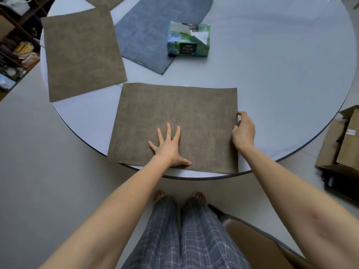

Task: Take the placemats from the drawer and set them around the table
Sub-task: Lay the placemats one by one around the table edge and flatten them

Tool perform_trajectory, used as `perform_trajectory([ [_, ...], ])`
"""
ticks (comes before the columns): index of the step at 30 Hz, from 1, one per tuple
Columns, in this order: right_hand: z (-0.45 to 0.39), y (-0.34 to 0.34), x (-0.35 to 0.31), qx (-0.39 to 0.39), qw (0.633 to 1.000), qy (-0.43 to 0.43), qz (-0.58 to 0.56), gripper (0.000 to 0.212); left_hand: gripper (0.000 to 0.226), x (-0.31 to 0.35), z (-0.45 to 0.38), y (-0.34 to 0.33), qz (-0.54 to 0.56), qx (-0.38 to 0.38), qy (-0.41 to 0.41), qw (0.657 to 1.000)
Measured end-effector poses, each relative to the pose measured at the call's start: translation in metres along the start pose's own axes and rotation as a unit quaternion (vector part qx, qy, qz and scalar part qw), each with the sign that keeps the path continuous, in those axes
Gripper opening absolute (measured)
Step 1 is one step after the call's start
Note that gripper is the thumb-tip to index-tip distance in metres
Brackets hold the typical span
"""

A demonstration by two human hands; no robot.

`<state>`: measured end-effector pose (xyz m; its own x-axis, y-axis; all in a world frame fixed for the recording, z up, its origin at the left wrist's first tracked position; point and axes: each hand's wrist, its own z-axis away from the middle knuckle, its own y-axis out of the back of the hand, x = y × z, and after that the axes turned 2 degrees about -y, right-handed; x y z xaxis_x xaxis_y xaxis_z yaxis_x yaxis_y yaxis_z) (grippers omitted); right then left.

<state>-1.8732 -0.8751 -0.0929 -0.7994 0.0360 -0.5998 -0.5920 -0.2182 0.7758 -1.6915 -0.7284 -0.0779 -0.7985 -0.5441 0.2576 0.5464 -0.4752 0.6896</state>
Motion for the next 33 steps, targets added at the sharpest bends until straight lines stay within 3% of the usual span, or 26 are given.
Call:
perform_trajectory([
  [4,0.001,-0.001,0.002,-0.002,1.0,0.013,0.012,0.037,0.134,0.001,0.0,0.001,0.0,0.0,0.002,1.0],
  [6,0.0,0.0,0.006,0.017,0.996,0.035,0.077,0.034,0.131,0.002,0.0,0.003,-0.01,0.004,0.003,1.0],
  [8,-0.005,0.001,0.008,0.035,0.984,0.074,0.159,0.036,0.114,0.008,-0.002,0.01,-0.025,0.049,0.002,0.999],
  [11,-0.021,-0.004,-0.001,0.001,0.976,0.13,0.173,0.049,0.078,0.021,-0.018,0.029,-0.047,0.169,-0.046,0.983],
  [13,-0.038,-0.014,-0.011,-0.036,0.964,0.186,0.186,0.056,0.086,0.03,-0.037,0.039,-0.029,0.166,-0.074,0.983],
  [17,-0.065,-0.044,-0.025,-0.108,0.92,0.275,0.257,0.06,0.114,0.04,-0.071,0.043,-0.021,0.056,-0.054,0.997],
  [19,-0.077,-0.051,-0.021,-0.106,0.925,0.253,0.263,0.063,0.118,0.039,-0.078,0.04,-0.023,0.042,-0.048,0.998],
  [22,-0.097,-0.041,-0.013,-0.057,0.955,0.152,0.25,0.069,0.118,0.037,-0.077,0.039,-0.02,0.054,-0.048,0.997],
  [26,-0.106,-0.029,-0.014,-0.061,0.96,0.054,0.268,0.073,0.112,0.039,-0.07,0.043,-0.048,0.074,-0.051,0.995],
  [29,-0.082,-0.037,-0.042,-0.059,0.964,0.039,0.257,0.072,0.074,0.022,-0.065,0.057,-0.049,0.173,-0.09,0.98],
  [31,-0.055,-0.054,-0.069,-0.055,0.963,0.129,0.232,0.067,0.046,-0.005,-0.067,0.071,0.003,0.268,-0.132,0.954],
  [33,-0.025,-0.08,-0.099,-0.075,0.954,0.208,0.201,0.063,0.038,-0.043,-0.074,0.085,0.033,0.327,-0.152,0.932],
])
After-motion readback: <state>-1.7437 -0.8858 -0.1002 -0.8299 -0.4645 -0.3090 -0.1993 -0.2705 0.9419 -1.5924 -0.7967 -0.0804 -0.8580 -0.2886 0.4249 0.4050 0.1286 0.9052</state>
